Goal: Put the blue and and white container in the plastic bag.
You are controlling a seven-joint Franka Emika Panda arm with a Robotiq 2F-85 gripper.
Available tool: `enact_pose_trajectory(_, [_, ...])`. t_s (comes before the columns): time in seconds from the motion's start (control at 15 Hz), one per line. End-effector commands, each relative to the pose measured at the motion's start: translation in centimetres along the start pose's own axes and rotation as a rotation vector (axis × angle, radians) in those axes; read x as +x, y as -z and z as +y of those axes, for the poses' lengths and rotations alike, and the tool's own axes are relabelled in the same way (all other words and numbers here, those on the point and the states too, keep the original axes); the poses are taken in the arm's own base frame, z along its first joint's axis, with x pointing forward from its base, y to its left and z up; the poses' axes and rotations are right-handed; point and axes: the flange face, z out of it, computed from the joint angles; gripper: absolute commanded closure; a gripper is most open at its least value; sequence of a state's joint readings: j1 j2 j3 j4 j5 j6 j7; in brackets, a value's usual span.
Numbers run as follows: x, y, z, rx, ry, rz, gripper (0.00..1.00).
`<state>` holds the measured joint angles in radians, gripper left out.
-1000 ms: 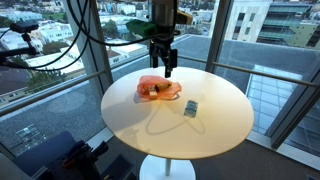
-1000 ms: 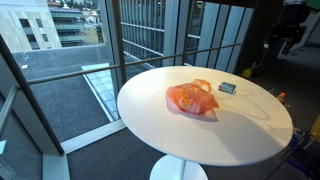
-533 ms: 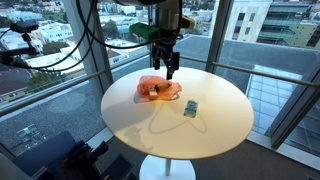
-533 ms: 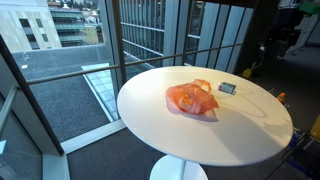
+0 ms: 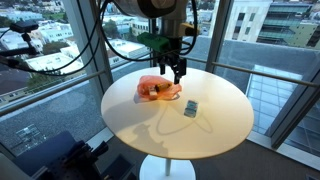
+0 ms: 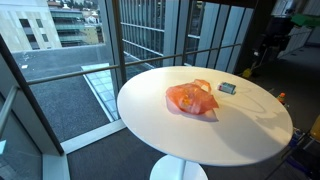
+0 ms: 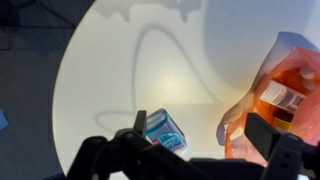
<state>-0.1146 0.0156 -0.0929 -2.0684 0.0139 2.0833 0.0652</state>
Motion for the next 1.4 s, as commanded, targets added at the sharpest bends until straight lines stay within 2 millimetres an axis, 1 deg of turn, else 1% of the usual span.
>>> enact_pose_trajectory(0.0, [2.0,-2.0,1.1,-0.003,0.051,0.028,0.00])
enact_pose_trajectory(0.4, [5.2,-6.8,2.4,-0.026,0.103,0.040,0.00])
enact_pose_trajectory(0.73, [8.0,-10.4,2.3,-0.053,0.129,0.053,0.00])
enact_pose_trajectory(0.93, [9.5,-11.9,2.2,-0.067,0.148,0.064,0.00])
enact_pose_trajectory(1.33, [12.1,-13.9,2.0,-0.090,0.196,0.064,0.00])
